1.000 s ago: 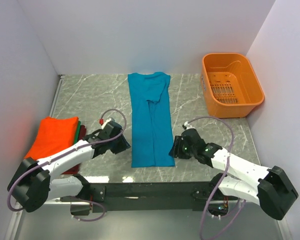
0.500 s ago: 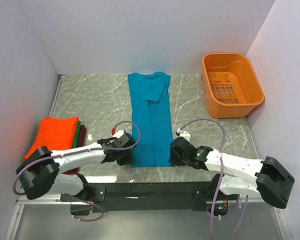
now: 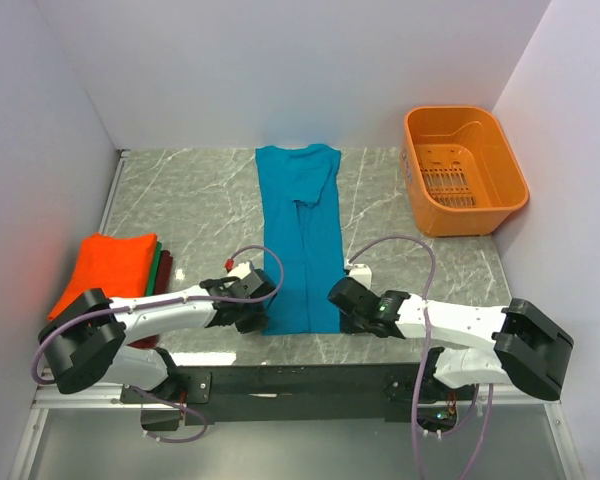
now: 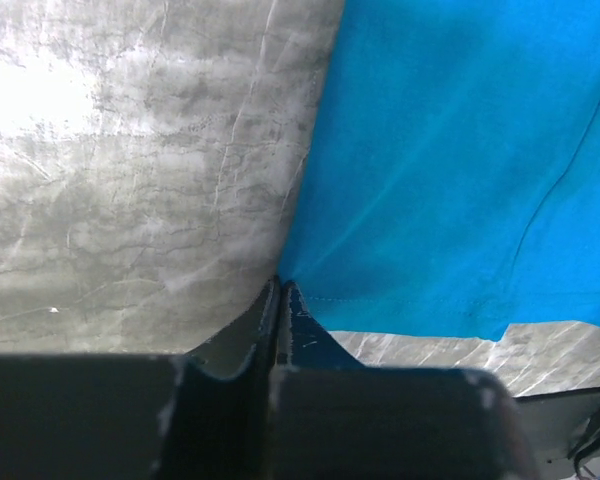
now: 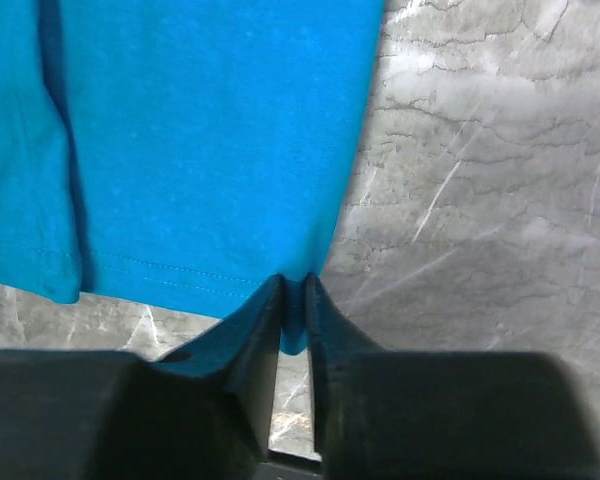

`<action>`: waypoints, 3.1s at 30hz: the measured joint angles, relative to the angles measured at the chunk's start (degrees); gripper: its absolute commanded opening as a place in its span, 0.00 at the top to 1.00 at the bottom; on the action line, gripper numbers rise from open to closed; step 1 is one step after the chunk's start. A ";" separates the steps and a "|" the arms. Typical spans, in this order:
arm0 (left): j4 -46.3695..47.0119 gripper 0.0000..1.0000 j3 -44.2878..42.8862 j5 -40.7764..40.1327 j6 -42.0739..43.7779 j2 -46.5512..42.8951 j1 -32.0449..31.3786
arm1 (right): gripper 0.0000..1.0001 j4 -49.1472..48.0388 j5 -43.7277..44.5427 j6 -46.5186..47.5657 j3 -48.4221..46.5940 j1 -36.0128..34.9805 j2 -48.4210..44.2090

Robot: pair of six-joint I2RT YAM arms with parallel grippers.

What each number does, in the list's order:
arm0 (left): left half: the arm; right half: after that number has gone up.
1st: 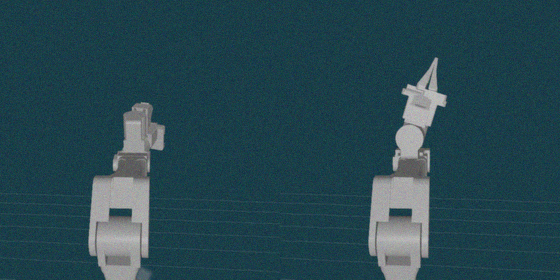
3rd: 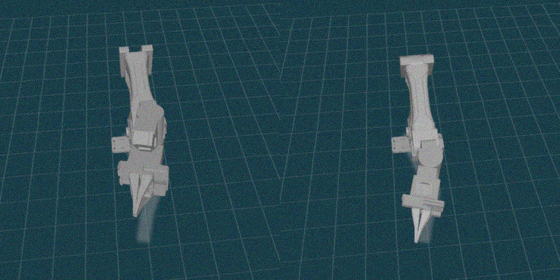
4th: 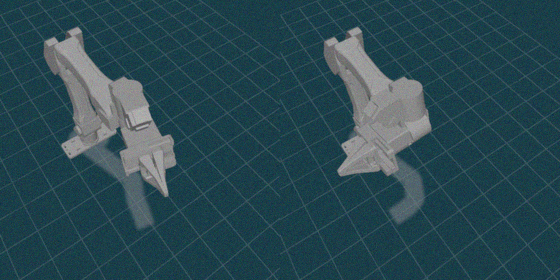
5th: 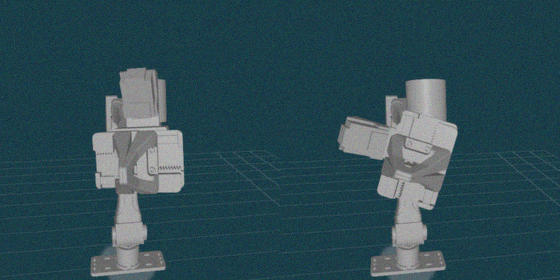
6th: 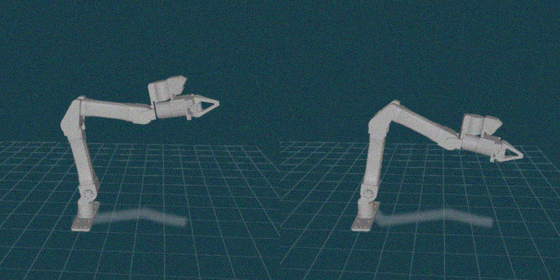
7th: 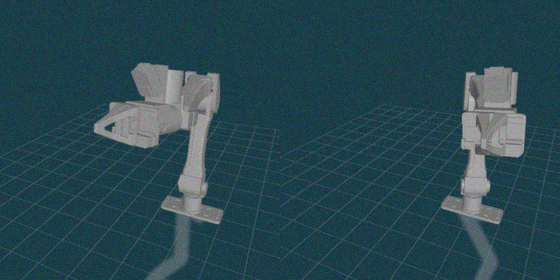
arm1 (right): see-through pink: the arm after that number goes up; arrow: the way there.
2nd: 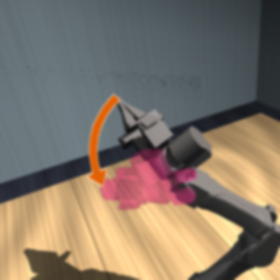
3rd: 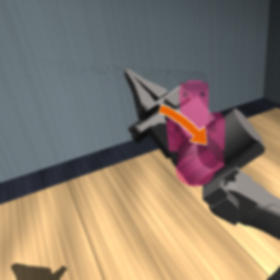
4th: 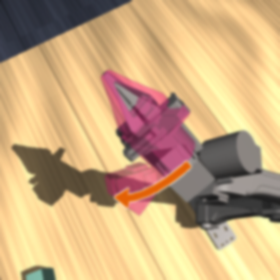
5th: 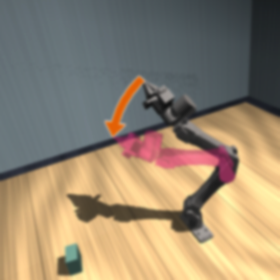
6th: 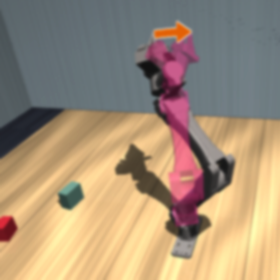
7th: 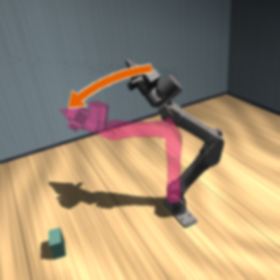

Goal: Fold and stack the t-shirts
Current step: Fold the tshirt

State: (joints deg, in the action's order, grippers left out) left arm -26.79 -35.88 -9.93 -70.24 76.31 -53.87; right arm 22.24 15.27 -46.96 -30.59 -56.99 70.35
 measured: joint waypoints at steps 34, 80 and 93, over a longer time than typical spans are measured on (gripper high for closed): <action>0.11 0.99 8.70 3.15 -9.81 -12.02 -7.87 | 0.97 3.21 -4.92 -8.11 11.98 -1.40 -22.95; 5.66 1.00 -40.68 6.25 8.44 32.74 29.35 | 1.00 -4.98 -6.97 13.86 -47.91 32.20 40.98; 5.90 0.73 -43.71 7.74 10.05 36.35 31.52 | 0.54 -5.51 -12.02 15.50 -52.76 36.20 44.35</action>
State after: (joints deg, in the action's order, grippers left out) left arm -20.88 -79.59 -2.20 -60.18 112.66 -22.35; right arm 16.73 3.25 -31.46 -83.35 -20.80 114.69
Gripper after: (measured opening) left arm 0.157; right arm 0.423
